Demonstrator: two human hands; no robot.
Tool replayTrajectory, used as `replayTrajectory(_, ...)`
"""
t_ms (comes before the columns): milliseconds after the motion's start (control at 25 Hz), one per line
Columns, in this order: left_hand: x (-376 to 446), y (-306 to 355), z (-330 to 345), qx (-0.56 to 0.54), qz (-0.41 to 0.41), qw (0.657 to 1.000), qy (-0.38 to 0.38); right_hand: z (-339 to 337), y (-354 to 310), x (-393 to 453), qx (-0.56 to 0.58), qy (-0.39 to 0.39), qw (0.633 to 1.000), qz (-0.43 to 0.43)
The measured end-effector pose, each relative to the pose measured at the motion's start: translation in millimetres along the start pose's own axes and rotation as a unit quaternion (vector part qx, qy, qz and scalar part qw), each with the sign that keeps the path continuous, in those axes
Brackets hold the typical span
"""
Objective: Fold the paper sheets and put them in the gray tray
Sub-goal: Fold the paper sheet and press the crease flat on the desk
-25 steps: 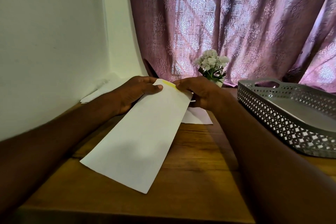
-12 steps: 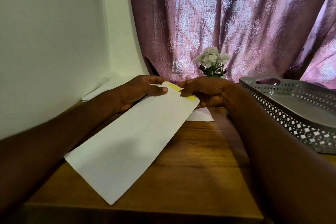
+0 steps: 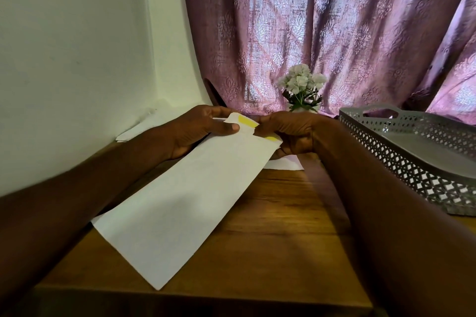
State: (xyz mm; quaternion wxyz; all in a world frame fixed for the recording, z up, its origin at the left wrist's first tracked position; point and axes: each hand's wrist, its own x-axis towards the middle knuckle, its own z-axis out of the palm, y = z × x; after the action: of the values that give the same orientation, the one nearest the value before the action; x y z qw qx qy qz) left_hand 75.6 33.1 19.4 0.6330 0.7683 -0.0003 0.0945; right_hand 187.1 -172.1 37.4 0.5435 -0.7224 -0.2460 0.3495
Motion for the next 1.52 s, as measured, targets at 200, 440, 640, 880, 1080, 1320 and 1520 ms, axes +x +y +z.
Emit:
replayTrajectory(200,1.7,0.9,-7.6,-0.016,0.007,0.996,0.086,1.6,2.1,4.9,0.107,0.031,0.994,-0.025)
replayTrajectory(440,2.5,-0.4,-6.0,-0.073,-0.026,0.991,0.110,18.7,0.5,14.3,0.096,0.103,0.988,-0.068)
replayTrajectory(640,2.9,-2.8,-5.7,-0.086,-0.012,0.990,0.114,26.0,0.5,17.7,0.120,0.113,0.983,-0.078)
replayTrajectory(880,3.1,-1.4,-4.0,-0.089,-0.015,0.988,0.127,27.1,0.0,15.7,0.152,0.129,0.976,-0.082)
replayTrajectory(1080,-0.1,0.4,-1.8,-0.077,-0.009,0.988,0.135,32.4,0.4,14.6,0.147,0.134,0.976,-0.090)
replayTrajectory(1320,-0.5,1.6,-2.5,-0.059,-0.003,0.987,0.147,37.0,0.6,20.6,0.171,0.123,0.971,-0.111)
replayTrajectory(1520,0.5,3.9,-4.4,-0.071,-0.025,0.988,0.133,25.7,2.5,19.4,0.187,0.113,0.970,-0.103)
